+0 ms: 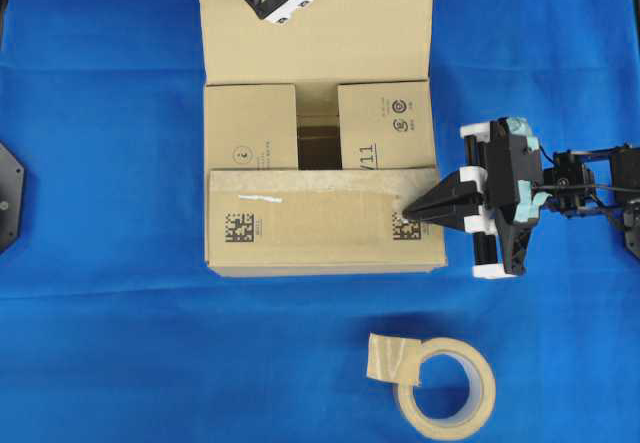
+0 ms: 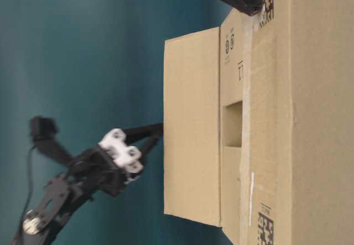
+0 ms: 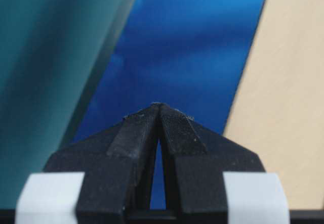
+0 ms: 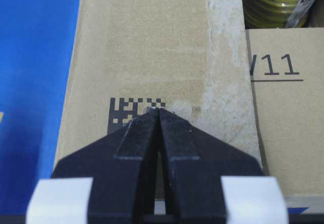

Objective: Close the cardboard box.

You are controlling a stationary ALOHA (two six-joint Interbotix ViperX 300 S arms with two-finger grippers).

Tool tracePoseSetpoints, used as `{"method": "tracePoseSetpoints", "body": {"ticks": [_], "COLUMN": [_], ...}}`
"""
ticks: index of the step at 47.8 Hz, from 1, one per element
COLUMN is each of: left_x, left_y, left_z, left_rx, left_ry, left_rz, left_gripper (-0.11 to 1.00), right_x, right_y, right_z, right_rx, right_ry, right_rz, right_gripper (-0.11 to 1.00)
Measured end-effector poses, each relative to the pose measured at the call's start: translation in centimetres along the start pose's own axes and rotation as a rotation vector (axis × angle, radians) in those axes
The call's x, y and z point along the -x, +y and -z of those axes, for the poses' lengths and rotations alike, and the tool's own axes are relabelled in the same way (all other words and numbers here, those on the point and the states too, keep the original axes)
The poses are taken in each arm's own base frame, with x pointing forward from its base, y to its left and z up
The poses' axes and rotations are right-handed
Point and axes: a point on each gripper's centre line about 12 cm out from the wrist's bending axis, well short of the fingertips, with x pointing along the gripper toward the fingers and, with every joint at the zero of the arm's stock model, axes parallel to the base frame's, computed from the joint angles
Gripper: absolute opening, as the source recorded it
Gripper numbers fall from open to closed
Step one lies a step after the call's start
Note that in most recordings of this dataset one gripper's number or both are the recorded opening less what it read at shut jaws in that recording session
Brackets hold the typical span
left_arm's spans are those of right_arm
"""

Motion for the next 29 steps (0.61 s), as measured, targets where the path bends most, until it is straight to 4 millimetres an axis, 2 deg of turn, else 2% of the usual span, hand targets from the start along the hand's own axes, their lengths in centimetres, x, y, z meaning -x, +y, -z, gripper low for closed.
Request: {"method": "tracePoseSetpoints", "body": {"ticks": [10,21,29], "left_x": [-0.9,-0.8,0.1], "left_y": [0.1,-0.6,-1.6], "left_z": [0.5,0.7,0.3], "left_rx": [-0.005,-0.013,-0.022], "left_ry": [0.055,0.088,0.104], "left_rz": [0.008,0.022,0.041], "left_gripper": [0.01,0.01,0.01], "right_x": [0.0,0.0,0.0], "right_y": [0.0,0.0,0.0], "right_z": [-0.1,-0.1,0.0], "right_rx": [0.0,0.002,0.011], "right_ry": [-0.003,-0.003,-0.003], "right_rz": [-0.001,0.0,-0.001], "right_gripper": [0.0,0.0,0.0]}}
